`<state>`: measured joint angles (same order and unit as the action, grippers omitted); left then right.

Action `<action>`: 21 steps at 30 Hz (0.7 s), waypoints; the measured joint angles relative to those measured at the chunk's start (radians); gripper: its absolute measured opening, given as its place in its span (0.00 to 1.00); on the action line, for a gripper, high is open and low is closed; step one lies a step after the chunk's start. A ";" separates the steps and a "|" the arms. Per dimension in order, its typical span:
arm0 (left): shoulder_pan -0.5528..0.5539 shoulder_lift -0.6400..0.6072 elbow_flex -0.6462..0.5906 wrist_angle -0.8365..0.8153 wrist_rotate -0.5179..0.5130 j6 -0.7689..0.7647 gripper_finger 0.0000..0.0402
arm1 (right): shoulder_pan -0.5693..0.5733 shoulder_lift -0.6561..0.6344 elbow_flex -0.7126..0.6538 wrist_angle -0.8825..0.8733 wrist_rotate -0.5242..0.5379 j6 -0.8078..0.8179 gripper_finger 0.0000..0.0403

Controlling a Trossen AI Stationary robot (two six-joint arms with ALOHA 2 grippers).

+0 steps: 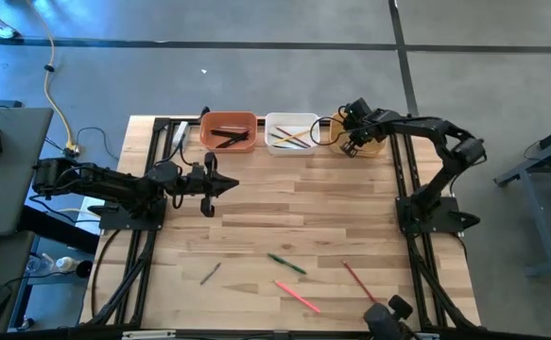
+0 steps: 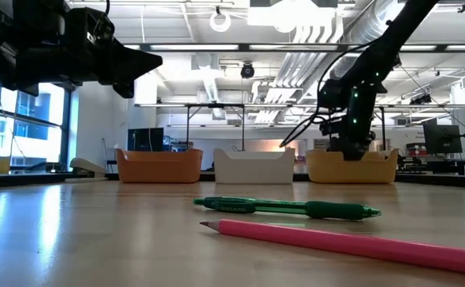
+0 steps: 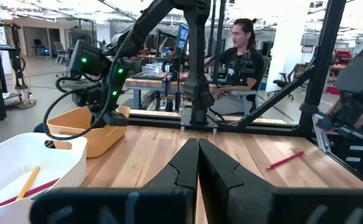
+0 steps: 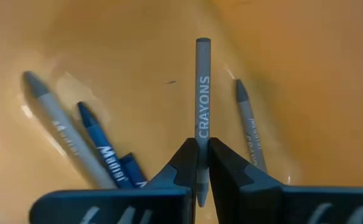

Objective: Sort crayons/erasers/pens/pencils in bins
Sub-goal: Put the top gray crayon into the yellow bin, then put the red pencil into the white bin

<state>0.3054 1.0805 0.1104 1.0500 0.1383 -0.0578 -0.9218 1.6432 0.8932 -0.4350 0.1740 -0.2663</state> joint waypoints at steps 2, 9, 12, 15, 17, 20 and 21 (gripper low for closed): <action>0.000 0.000 0.000 0.000 0.000 0.001 0.00 | -0.008 0.003 0.000 0.008 0.000 0.013 0.03; 0.000 0.000 0.000 -0.001 0.000 -0.001 0.00 | -0.008 0.001 0.001 0.012 0.001 0.033 0.16; 0.000 0.000 0.000 -0.001 0.000 -0.001 0.00 | -0.008 0.000 0.001 0.012 0.011 0.050 0.26; 0.000 0.000 0.000 -0.001 0.000 -0.002 0.00 | -0.003 -0.019 0.001 0.006 0.016 0.068 0.31; 0.000 0.000 0.000 -0.001 0.000 -0.002 0.00 | 0.010 -0.049 0.001 -0.009 0.017 0.075 0.29; 0.000 0.000 0.000 -0.002 0.000 -0.001 0.00 | 0.054 -0.118 0.001 -0.029 0.014 0.086 0.20; 0.000 0.000 0.000 -0.002 0.000 0.000 0.00 | 0.073 -0.144 0.001 -0.033 0.006 0.093 0.15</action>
<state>0.3054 1.0805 0.1104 1.0485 0.1387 -0.0577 -0.8485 1.4991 0.8942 -0.4680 0.1801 -0.1729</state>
